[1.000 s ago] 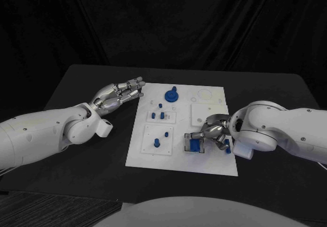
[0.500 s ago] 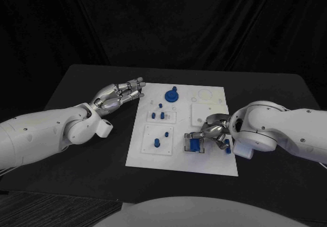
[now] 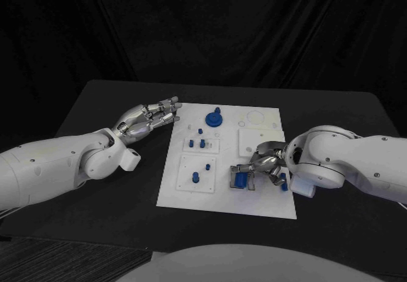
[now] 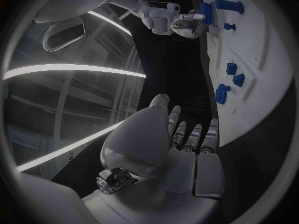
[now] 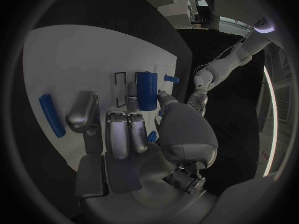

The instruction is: Assemble the parts on the task board

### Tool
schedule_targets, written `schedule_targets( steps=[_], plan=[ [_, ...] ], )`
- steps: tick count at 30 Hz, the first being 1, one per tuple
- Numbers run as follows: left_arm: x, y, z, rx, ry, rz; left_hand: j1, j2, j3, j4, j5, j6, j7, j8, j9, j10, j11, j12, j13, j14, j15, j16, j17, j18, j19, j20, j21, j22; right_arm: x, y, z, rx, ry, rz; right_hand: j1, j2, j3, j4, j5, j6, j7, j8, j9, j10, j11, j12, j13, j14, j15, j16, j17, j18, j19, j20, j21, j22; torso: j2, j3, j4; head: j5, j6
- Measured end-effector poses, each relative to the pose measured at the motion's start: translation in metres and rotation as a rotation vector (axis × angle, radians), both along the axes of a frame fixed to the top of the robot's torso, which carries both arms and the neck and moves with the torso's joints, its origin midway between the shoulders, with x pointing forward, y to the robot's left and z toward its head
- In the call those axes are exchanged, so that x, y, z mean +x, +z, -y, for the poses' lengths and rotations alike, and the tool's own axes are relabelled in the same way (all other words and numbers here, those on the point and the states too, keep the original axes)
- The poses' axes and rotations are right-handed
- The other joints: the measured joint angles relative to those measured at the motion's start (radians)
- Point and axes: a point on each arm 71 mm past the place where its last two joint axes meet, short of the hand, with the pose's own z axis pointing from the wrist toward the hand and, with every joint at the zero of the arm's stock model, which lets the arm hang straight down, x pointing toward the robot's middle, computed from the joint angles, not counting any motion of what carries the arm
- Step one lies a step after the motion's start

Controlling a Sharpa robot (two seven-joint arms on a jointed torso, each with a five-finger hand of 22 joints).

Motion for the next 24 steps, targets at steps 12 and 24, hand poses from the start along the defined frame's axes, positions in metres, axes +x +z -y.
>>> schedule_targets(
  steps=[12,24],
  plan=[
    [-0.0005,-0.0009,-0.0001,-0.001,-0.003,-0.003,0.000,0.000,0.025,-0.024,0.000,0.005,0.005,0.000,0.000,0.000,0.000,0.000,0.000,0.000,0.000,0.000,0.000,0.000,0.000,0.000,0.000,-0.001,0.0001,0.0000,0.0000,-0.001,0.000,0.001,-0.037,0.003,-0.044,0.044,-0.097,-0.006,0.005,0.000,0.008,0.000,0.000,0.000,0.000,0.000,0.000,0.000,0.000,0.000,-0.006,0.008,0.000,0.000,0.000,0.0000,0.0000,0.001,0.000],
    [-0.0008,-0.0016,0.0001,-0.002,-0.005,-0.006,0.000,0.000,0.025,-0.024,0.000,0.006,0.005,0.000,0.000,0.004,0.004,0.000,0.000,0.000,0.000,0.000,0.000,0.000,0.000,0.000,0.000,-0.001,-0.0017,0.0008,0.0026,0.000,-0.003,0.003,-0.054,-0.023,-0.109,0.081,-0.244,-0.025,0.011,0.000,0.011,0.007,0.007,0.000,0.000,0.000,0.000,0.000,0.000,0.000,-0.006,0.008,0.000,0.000,0.000,0.0000,0.0000,0.002,0.000]
  ],
)
